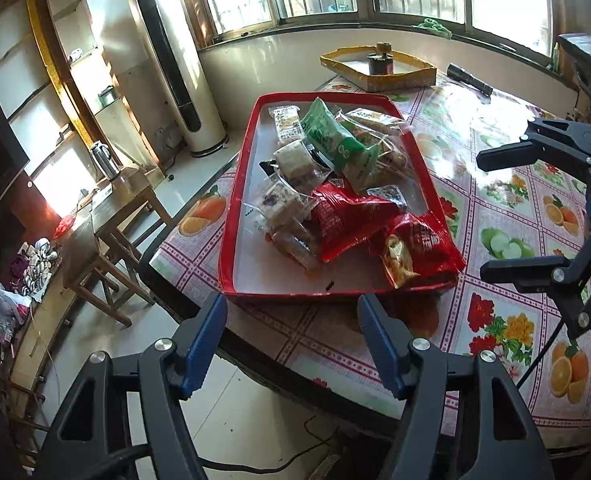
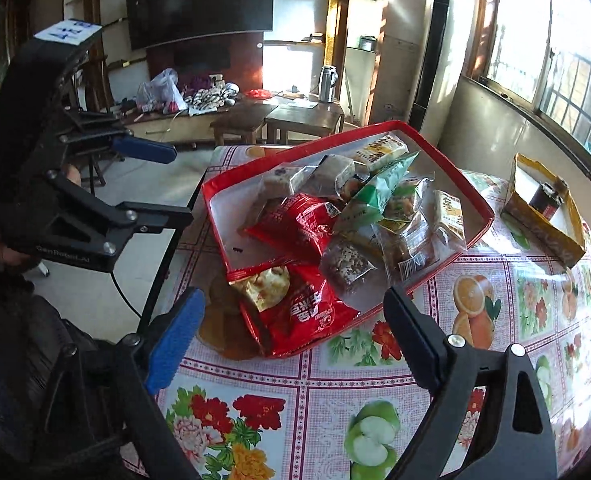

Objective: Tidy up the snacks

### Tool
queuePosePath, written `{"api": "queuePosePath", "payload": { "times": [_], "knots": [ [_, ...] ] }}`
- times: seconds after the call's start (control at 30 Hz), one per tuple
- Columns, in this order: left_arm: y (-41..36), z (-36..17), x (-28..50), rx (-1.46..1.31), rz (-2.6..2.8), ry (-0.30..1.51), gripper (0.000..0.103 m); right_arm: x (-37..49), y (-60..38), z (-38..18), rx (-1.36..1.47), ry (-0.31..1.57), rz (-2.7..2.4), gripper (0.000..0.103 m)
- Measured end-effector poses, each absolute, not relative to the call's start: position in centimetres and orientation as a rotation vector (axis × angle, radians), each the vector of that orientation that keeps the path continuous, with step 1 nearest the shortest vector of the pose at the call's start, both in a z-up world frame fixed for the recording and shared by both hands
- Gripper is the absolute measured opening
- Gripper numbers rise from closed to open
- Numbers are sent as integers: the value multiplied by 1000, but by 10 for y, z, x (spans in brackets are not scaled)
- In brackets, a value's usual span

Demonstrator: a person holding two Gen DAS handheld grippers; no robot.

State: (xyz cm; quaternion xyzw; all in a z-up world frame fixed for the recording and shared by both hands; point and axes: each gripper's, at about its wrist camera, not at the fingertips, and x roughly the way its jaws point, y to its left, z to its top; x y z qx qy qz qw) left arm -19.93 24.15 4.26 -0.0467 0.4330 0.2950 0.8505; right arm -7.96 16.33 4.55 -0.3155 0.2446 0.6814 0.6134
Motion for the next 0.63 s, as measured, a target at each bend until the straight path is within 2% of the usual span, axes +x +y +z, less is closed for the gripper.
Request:
{"api": "queuePosePath", "payload": {
  "times": [0.63],
  "knots": [
    [238, 48, -218, -84, 642, 860, 68, -95, 171, 39, -801, 494, 1637, 92]
  ]
}}
